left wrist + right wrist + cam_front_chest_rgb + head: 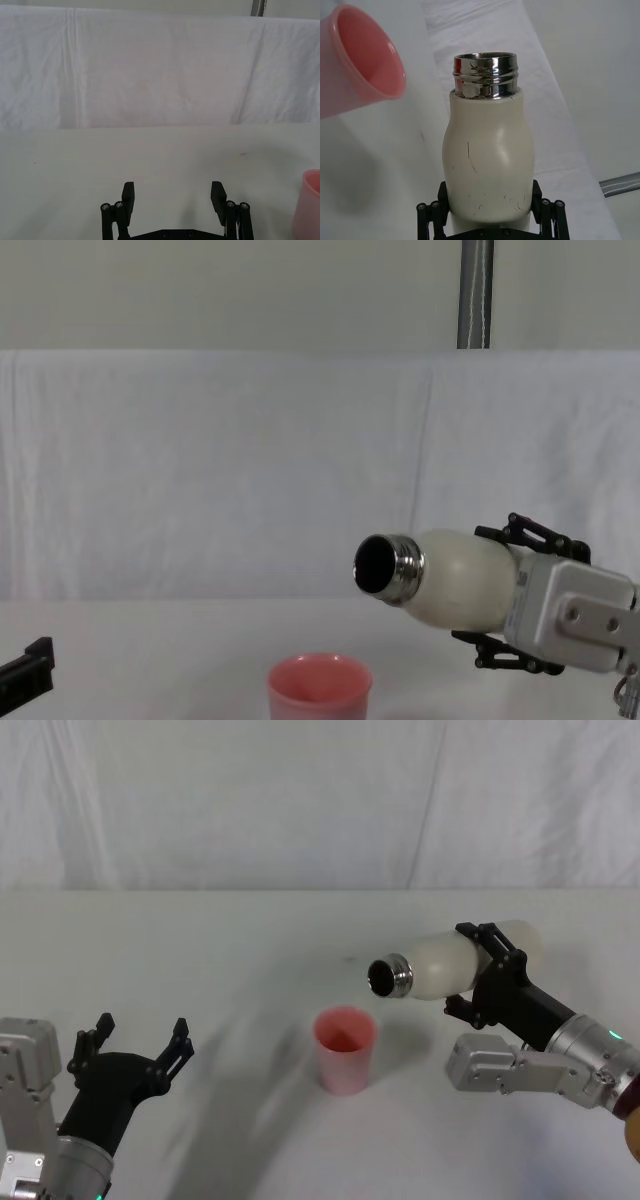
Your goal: Grasp the thermos with one hand and pour water into the cup lid.
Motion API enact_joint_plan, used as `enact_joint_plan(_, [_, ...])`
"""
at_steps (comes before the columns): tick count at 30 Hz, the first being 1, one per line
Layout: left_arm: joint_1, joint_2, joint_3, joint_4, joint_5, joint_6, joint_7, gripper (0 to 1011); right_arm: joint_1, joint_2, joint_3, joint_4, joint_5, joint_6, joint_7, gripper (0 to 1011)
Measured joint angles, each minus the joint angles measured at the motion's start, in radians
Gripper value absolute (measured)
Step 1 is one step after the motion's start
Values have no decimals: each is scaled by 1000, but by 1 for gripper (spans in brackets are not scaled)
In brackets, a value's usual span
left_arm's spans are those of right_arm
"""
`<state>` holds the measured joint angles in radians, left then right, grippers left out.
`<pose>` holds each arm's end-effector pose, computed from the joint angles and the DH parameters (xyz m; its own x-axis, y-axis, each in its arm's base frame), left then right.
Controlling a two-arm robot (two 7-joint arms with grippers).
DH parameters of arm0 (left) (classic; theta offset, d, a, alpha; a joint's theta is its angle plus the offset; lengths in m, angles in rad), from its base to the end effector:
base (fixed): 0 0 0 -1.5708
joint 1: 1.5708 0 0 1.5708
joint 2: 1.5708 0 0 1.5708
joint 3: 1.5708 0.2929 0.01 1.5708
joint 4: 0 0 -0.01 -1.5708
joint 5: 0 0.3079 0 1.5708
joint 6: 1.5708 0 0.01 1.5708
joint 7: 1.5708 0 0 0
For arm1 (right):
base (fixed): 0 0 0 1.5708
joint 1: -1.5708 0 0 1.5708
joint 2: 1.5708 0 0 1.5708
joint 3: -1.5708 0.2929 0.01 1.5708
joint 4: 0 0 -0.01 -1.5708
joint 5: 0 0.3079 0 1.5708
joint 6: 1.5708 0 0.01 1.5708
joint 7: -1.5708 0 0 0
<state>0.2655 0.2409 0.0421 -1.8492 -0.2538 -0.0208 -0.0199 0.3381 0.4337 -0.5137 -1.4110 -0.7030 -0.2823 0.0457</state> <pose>0.2513 0.0383 -0.2880 0.1245 0.9917 -0.0327 -0.9921 0.1239 -0.0176 0.3919 -0.0025 -0.2712 0.1967 -0.2609 0.9451 0.7872 0.6167 0.0065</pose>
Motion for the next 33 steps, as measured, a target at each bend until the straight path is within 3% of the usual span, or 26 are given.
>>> enact_joint_plan(33, [0,0,0,0,0,0,0,1001,86,-9,-82,78,-86,-19,-56,959])
